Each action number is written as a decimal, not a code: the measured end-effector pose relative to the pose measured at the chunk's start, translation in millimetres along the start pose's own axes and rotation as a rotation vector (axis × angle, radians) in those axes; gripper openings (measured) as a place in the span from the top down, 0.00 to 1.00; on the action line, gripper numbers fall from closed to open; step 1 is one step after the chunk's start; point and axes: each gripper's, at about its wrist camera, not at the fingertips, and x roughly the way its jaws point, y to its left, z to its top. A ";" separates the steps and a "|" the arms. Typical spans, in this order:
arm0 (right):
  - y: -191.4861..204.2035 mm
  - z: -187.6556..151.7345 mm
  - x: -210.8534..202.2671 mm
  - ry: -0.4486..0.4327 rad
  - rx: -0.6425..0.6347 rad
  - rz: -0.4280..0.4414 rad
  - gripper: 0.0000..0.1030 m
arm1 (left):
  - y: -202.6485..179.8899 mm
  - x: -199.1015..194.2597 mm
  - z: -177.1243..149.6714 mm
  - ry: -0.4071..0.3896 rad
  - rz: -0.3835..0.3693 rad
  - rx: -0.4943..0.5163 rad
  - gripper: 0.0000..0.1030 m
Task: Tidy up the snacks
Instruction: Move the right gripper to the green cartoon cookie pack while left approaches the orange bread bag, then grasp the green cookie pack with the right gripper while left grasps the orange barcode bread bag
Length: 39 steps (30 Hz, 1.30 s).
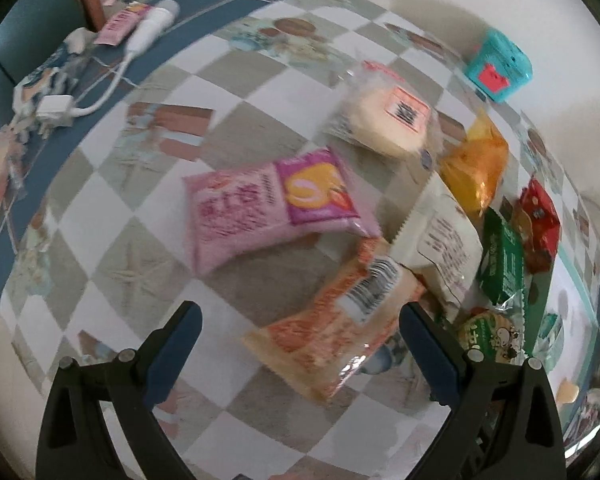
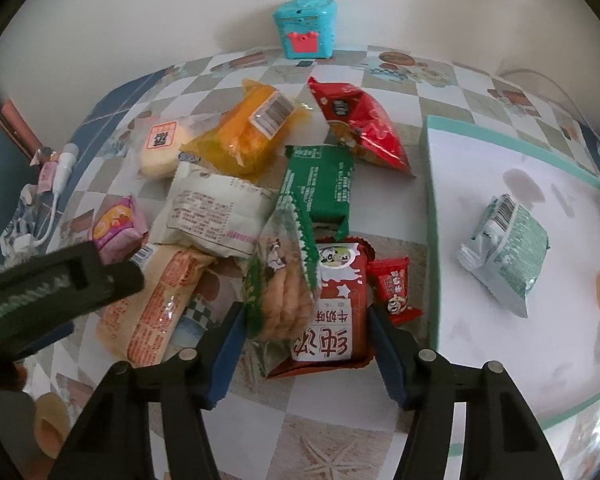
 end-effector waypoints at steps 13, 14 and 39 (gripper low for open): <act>-20.3 1.1 -19.7 -0.020 0.068 0.059 0.53 | -39.7 19.2 -0.5 0.013 0.065 0.130 0.05; -20.7 1.1 -20.0 -0.022 0.066 0.057 0.55 | -42.4 20.7 -0.5 0.013 0.071 0.135 0.05; -22.1 0.1 -14.5 -0.012 0.060 0.111 0.58 | -15.5 -10.0 -4.7 -0.024 0.093 0.041 0.25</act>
